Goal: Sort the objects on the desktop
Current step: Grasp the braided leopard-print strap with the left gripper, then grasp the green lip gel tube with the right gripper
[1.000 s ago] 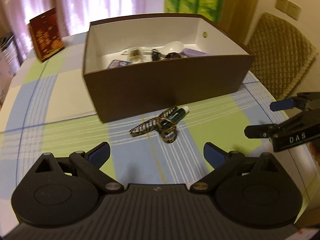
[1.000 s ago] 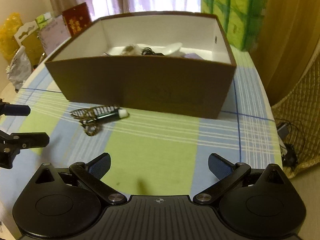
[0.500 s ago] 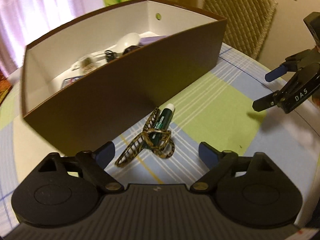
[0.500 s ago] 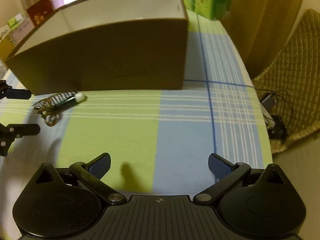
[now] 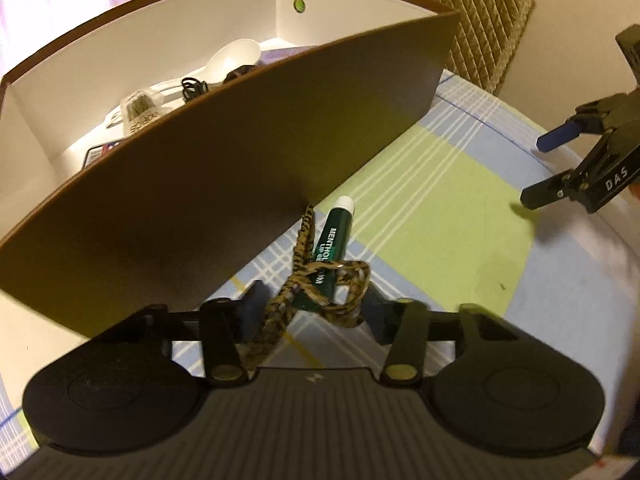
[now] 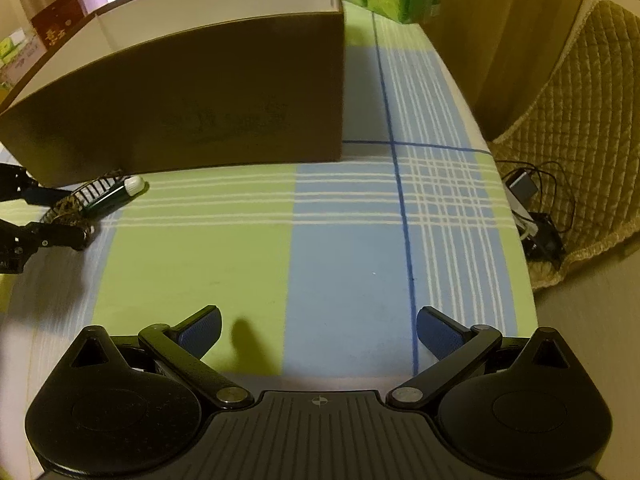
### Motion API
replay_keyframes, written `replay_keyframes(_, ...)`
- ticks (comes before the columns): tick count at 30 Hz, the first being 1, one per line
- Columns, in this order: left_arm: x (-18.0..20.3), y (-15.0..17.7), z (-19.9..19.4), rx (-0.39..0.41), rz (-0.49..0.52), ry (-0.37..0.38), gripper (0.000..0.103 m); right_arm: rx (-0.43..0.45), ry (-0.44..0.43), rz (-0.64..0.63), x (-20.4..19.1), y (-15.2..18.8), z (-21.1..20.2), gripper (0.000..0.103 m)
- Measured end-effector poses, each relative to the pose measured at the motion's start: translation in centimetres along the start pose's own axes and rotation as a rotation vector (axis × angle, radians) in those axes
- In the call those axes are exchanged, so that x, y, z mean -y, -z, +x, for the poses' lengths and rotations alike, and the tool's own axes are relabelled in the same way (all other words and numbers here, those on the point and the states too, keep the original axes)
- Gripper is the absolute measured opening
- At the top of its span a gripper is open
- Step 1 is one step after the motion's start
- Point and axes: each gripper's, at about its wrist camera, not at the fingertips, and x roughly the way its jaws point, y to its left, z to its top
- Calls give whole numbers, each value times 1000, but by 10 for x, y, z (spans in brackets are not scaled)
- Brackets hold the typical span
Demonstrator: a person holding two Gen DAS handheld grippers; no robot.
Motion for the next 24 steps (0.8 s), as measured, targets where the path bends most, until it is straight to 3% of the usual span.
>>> replay_keyframes(10, 6, 50, -40, -18, -104, -93, 39, 25, -77, -78, -23, -6, -1, 101)
replay_keyframes(19, -24, 84, -72, -18, -349, -287, 38, 88, -240, -246, -77, -15, 4, 101)
replay_keyframes(24, -38, 87, -75, -12, -453, -329, 38, 138, -306, -355, -111, -18, 21, 101)
